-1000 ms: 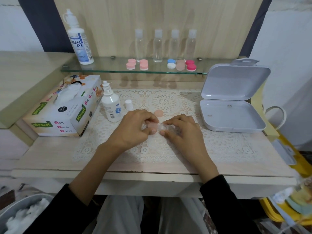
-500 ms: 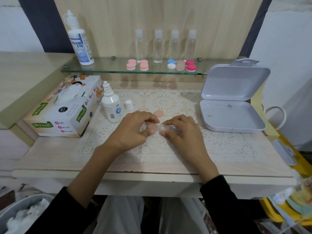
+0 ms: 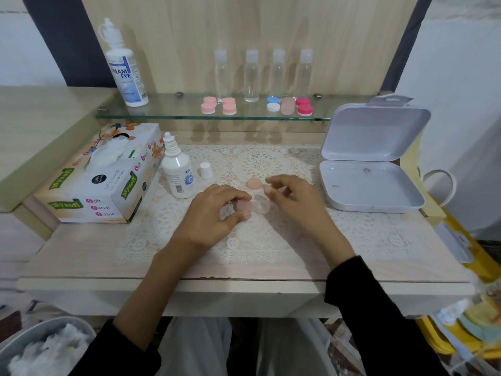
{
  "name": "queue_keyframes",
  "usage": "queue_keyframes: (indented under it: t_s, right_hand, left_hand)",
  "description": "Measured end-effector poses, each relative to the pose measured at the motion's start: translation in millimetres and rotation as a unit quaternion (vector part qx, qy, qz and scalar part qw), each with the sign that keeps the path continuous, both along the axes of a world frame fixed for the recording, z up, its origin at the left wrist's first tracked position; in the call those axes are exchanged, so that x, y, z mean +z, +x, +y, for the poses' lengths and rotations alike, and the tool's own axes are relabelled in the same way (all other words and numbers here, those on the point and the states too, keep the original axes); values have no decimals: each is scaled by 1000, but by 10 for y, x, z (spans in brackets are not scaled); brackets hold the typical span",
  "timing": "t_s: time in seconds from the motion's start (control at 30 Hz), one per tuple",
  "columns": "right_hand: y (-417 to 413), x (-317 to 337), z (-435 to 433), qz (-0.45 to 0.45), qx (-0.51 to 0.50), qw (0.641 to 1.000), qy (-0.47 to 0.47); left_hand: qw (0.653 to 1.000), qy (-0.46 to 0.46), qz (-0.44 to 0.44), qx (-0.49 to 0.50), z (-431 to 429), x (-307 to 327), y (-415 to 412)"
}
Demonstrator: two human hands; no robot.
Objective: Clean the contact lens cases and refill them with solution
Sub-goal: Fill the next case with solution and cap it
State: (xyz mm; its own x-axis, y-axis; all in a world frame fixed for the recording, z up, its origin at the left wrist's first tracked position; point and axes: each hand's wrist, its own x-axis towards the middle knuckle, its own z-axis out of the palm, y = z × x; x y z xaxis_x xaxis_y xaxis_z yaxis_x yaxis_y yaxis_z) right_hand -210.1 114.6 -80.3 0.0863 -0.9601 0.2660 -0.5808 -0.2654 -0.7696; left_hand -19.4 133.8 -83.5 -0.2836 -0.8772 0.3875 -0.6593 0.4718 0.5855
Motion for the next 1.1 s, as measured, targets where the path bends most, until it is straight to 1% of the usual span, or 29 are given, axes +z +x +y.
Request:
queue_keyframes:
  t_s: [0.2,0.27,0.4,0.53,0.67,0.7,0.83,1.1]
  right_hand:
    - [89,49,-319,147,66,987,-2]
    - [100,32,-343,165,65,984,-4]
    - [79,16,-324,138,54,989,-28]
    - [-8,107,-140,28,73,997,-15]
    - [-15,57,114,-9,93,995,-20]
    - [-15,24,147,-8,97,995,-23]
    - [-20,-61,169,69,117,988,-75]
    - [15,-121,165,88,90,987,-94]
  left_hand:
    - [1000,-2,-2,-3,-6,1,8]
    - [1000,0,4,-6,-5,0,8]
    - [1000,6,10,-10,-10,-5,13]
    - [1000,3,15,-12,-19,-17,15]
    - [1000,-2,18,-15,-39,-31,17]
    - [1000,-4,18,-15,-39,-31,14]
    - [1000,-3,20,-13,-26,-18,6]
    - [1000,-5,24,-14,-34,-20,8]
